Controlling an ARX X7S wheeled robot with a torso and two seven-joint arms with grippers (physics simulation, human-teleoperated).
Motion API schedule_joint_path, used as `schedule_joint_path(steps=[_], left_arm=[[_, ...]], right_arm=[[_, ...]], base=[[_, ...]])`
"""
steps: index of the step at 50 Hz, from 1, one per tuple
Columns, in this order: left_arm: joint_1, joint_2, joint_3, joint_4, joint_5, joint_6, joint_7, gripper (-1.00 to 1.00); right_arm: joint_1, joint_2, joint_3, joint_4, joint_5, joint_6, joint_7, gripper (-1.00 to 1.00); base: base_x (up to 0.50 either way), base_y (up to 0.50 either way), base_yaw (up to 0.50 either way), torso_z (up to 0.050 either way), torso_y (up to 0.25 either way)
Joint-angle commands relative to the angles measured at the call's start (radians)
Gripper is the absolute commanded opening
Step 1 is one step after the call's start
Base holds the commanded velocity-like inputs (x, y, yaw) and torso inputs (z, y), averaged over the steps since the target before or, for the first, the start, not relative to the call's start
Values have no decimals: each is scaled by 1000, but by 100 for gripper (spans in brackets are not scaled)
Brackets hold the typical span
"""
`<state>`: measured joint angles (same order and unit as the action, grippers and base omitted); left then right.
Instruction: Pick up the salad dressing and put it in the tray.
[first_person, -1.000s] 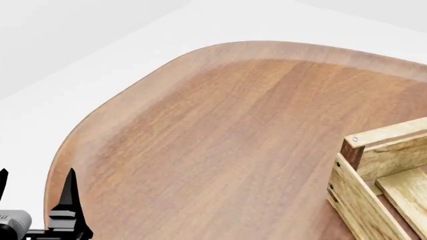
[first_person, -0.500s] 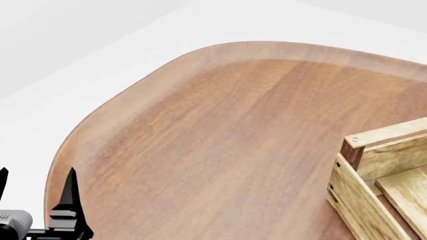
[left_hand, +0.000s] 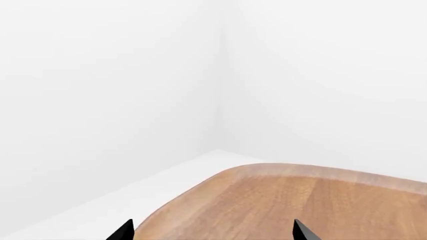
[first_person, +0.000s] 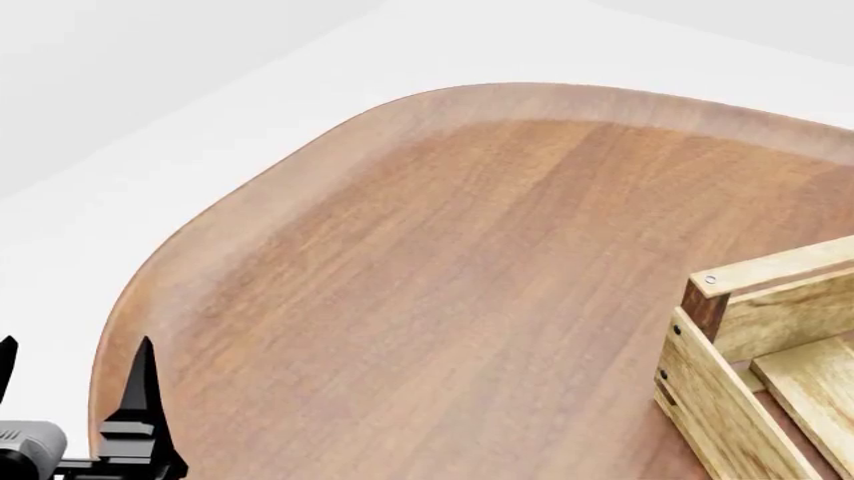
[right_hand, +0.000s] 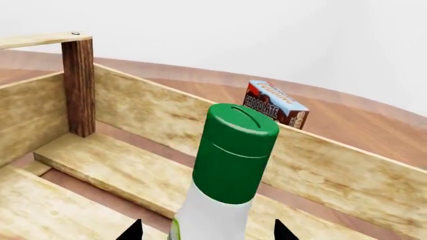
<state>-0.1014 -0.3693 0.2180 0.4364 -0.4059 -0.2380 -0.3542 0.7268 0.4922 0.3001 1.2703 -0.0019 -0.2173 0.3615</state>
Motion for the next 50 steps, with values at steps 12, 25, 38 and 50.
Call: schedule_joint_path(steps=[12,25,38,50], left_arm=[[2,-4,3,-2,-3,6,-5,100],[2,-7,5,-2,-5,8,-8,100],[2,-9,6,-1,-7,11,-11,100],[2,-12,8,0,-9,14,-12,100]], right_arm=[[-23,3,-2,38,-5,-9,9,100],[-16,10,6,38,15,-2,-60,100],[21,21,-2,35,2,-23,-87,100],[-135,-12,21,-476,22,253,-85,100]], base=[[0,0,0,0,0],[0,0,0,0,0],[0,0,0,0,0],[0,0,0,0,0]])
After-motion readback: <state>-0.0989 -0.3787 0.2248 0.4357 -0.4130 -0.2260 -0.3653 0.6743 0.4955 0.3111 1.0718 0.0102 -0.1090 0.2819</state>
